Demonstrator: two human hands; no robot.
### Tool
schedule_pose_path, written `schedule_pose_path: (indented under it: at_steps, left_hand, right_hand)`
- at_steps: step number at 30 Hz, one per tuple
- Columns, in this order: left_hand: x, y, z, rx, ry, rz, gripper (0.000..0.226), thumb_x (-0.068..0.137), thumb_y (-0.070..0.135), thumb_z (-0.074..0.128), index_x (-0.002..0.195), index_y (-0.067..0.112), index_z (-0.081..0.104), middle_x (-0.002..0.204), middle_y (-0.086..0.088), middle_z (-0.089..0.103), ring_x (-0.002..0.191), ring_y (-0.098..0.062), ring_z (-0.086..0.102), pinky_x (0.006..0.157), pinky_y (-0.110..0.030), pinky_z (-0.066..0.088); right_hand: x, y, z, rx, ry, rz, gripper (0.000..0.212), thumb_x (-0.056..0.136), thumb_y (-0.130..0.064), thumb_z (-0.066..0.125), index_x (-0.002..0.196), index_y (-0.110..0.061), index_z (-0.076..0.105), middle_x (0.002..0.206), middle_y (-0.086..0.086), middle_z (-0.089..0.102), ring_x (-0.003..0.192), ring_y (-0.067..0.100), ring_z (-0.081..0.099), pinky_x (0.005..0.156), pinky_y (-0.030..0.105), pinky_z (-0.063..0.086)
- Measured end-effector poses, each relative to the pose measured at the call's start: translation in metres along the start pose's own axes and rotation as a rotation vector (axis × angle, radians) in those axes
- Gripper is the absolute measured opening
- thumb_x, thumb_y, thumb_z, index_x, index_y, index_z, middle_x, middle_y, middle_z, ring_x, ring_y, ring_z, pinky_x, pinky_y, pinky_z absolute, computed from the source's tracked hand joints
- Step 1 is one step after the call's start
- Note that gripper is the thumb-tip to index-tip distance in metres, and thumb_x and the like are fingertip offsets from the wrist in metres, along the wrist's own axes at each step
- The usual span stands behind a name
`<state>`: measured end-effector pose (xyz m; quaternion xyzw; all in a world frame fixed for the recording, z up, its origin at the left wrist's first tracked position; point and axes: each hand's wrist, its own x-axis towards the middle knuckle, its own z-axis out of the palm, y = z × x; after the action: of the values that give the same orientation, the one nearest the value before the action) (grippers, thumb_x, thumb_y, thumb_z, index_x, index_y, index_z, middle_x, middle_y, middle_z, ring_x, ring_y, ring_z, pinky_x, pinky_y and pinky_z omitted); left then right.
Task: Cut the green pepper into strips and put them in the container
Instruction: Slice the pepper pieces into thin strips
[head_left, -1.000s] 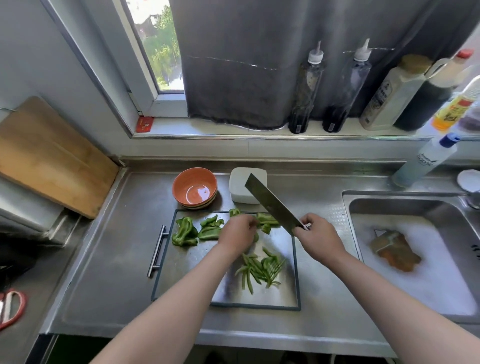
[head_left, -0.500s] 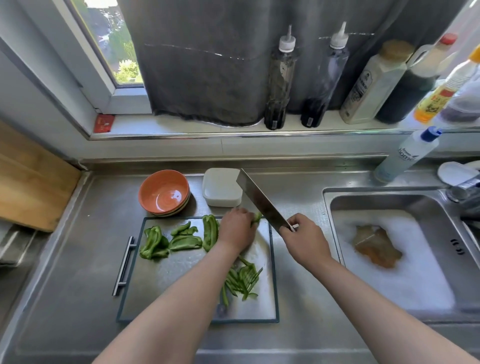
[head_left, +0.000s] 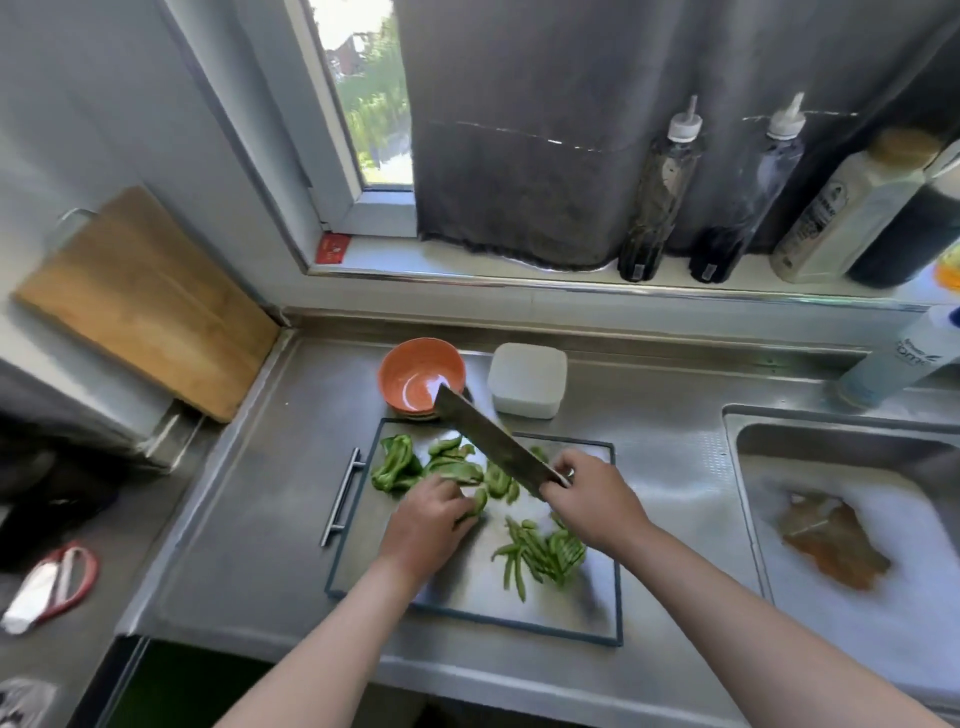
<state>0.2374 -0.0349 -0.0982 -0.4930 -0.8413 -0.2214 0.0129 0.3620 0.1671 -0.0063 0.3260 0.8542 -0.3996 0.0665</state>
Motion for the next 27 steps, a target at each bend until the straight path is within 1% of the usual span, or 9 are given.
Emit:
schedule_pose_path:
  at_steps: [5,7,9,11,14,18,20,23,27]
  left_hand:
    - [-0.056,-0.021,-0.004,0.072,-0.012,0.024,0.015,0.068,0.019,0.086,0.075,0.019,0.073,0.071,0.002,0.058,0.068,-0.022,0.054,0.059,-0.03,0.046]
    - [-0.073,-0.025,-0.005,0.081,-0.003,0.014,0.007,0.074,0.022,0.073,0.081,0.02,0.076,0.076,0.002,0.062,0.074,-0.022,0.056,0.064,-0.031,0.05]
    - [-0.087,-0.027,-0.006,0.081,0.011,-0.006,0.022,0.081,0.025,0.059,0.09,0.017,0.077,0.085,0.0,0.066,0.082,-0.022,0.058,0.071,-0.032,0.052]
    - [-0.099,-0.026,-0.01,0.064,0.054,-0.008,0.025,0.087,0.022,0.055,0.095,0.01,0.076,0.092,-0.003,0.067,0.089,-0.023,0.057,0.074,-0.034,0.053]
    - [-0.114,-0.025,-0.014,0.003,0.122,-0.024,0.02,0.092,0.017,0.056,0.097,0.008,0.073,0.099,-0.003,0.066,0.094,-0.021,0.059,0.081,-0.033,0.054]
    - [-0.122,-0.028,-0.007,-0.022,0.126,-0.03,0.016,0.092,0.013,0.059,0.102,0.008,0.07,0.104,-0.004,0.065,0.096,-0.021,0.058,0.081,-0.035,0.054]
    - [-0.121,-0.03,-0.006,-0.01,0.095,-0.013,0.018,0.092,0.013,0.06,0.107,0.011,0.069,0.108,-0.003,0.064,0.1,-0.021,0.058,0.081,-0.035,0.054]
    - [-0.116,-0.033,-0.002,0.03,0.036,0.02,0.021,0.09,0.017,0.056,0.107,0.015,0.068,0.108,0.0,0.063,0.102,-0.021,0.059,0.076,-0.035,0.056]
    - [-0.104,-0.037,0.005,0.03,0.005,0.023,0.023,0.077,0.009,0.077,0.095,0.019,0.067,0.095,0.001,0.061,0.089,-0.021,0.056,0.064,-0.036,0.053]
  right_hand:
    - [-0.016,-0.023,0.049,-0.124,-0.109,-0.076,0.013,0.087,-0.044,0.058,0.085,-0.032,0.054,0.08,-0.008,0.065,0.076,0.018,0.06,0.056,0.029,0.037]
    - [-0.024,-0.03,0.063,-0.173,-0.141,-0.083,0.009,0.088,-0.041,0.054,0.089,-0.032,0.055,0.081,-0.008,0.067,0.075,0.018,0.061,0.055,0.029,0.038]
    - [-0.03,-0.033,0.074,-0.233,-0.151,-0.093,0.007,0.088,-0.038,0.051,0.09,-0.032,0.054,0.082,-0.007,0.068,0.073,0.017,0.062,0.055,0.029,0.04]
    - [-0.034,-0.034,0.081,-0.295,-0.142,-0.103,0.008,0.089,-0.038,0.049,0.091,-0.032,0.053,0.083,-0.006,0.068,0.075,0.018,0.062,0.06,0.03,0.045]
    - [-0.037,-0.033,0.09,-0.352,-0.137,-0.11,0.009,0.089,-0.039,0.047,0.092,-0.033,0.053,0.086,-0.006,0.069,0.078,0.019,0.062,0.07,0.034,0.053]
    - [-0.041,-0.034,0.098,-0.402,-0.135,-0.122,0.009,0.093,-0.038,0.048,0.098,-0.035,0.055,0.099,-0.003,0.069,0.087,0.023,0.061,0.069,0.034,0.049]
    - [-0.042,-0.034,0.101,-0.417,-0.143,-0.121,0.01,0.094,-0.037,0.049,0.101,-0.034,0.055,0.1,-0.003,0.067,0.087,0.022,0.059,0.071,0.034,0.049]
    - [-0.043,-0.032,0.104,-0.419,-0.147,-0.109,0.012,0.094,-0.037,0.05,0.104,-0.033,0.056,0.102,-0.003,0.067,0.087,0.021,0.057,0.072,0.034,0.049]
    - [-0.04,-0.032,0.109,-0.387,-0.15,-0.071,0.012,0.093,-0.037,0.051,0.103,-0.033,0.057,0.106,-0.001,0.068,0.095,0.023,0.061,0.073,0.035,0.049]
